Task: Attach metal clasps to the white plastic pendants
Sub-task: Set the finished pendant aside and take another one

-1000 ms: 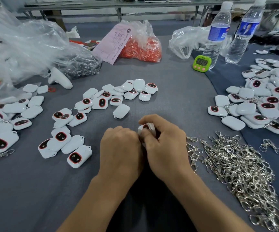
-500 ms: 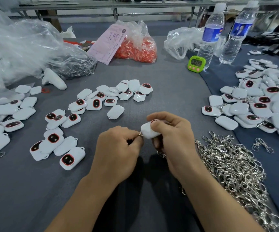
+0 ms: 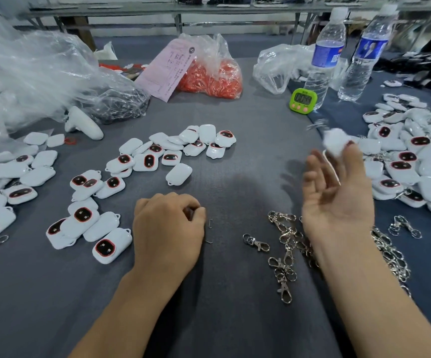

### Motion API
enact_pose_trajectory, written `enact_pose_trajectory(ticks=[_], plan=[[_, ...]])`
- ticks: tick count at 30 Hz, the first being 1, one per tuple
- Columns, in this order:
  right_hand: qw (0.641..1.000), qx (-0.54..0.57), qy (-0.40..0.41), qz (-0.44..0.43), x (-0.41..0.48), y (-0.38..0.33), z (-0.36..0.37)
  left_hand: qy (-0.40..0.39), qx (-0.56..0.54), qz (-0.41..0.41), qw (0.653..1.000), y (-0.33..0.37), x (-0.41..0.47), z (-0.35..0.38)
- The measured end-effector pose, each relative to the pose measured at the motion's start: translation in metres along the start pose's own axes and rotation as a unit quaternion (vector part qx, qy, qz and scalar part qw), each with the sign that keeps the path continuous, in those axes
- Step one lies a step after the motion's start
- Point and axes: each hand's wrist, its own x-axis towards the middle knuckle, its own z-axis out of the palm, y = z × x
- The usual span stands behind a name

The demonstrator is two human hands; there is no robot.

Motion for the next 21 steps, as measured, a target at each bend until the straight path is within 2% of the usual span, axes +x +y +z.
enact_pose_trajectory(ticks=[2,4,5,6,7,9,10,11,12,13,16,17,18,21], plan=[[0.998,-0.036,0.040,0.014,0.005,0.000,-0.004,0.008,0.009,0.002,1.000,-0.001,0.000,0.001],[0.990,-0.141,0.011,-0.004,0.005,0.011,-0.002,0.005,0.011,-0.013,1.000,-0.003,0.001,0.002],[0.976,-0.218,-0.016,-0.025,0.003,0.018,0.000,-0.004,0.014,-0.024,1.000,-0.004,0.003,0.002],[0.945,-0.319,-0.040,-0.062,0.000,0.025,0.000,-0.016,0.017,-0.032,0.999,-0.006,0.004,0.002],[0.888,-0.443,-0.061,-0.107,-0.001,0.030,-0.002,-0.032,0.020,-0.039,0.999,-0.007,0.005,0.003],[0.718,-0.663,-0.108,-0.181,-0.004,0.040,-0.007,-0.054,0.016,-0.043,0.997,-0.010,0.005,0.005],[0.640,-0.729,-0.138,-0.198,-0.009,0.043,-0.008,-0.063,0.011,-0.042,0.997,-0.012,0.005,0.007],[0.589,-0.763,-0.168,-0.206,-0.011,0.046,-0.010,-0.073,0.005,-0.044,0.996,-0.013,0.005,0.009],[0.564,-0.776,-0.190,-0.208,-0.013,0.047,-0.010,-0.084,0.001,-0.046,0.995,-0.014,0.006,0.011],[0.560,-0.776,-0.203,-0.207,-0.014,0.047,-0.009,-0.092,-0.001,-0.049,0.995,-0.015,0.008,0.013],[0.602,-0.743,-0.240,-0.163,-0.018,0.040,-0.006,-0.099,-0.003,-0.047,0.994,-0.014,0.022,0.017],[0.603,-0.739,-0.264,-0.142,-0.019,0.036,-0.005,-0.096,-0.010,-0.045,0.994,-0.013,0.028,0.018],[0.583,-0.747,-0.297,-0.120,-0.019,0.031,-0.005,-0.088,-0.020,-0.045,0.995,-0.012,0.032,0.019],[0.487,-0.785,-0.380,-0.051,-0.018,0.013,-0.004,-0.048,-0.045,-0.062,0.996,-0.012,0.038,0.019]])
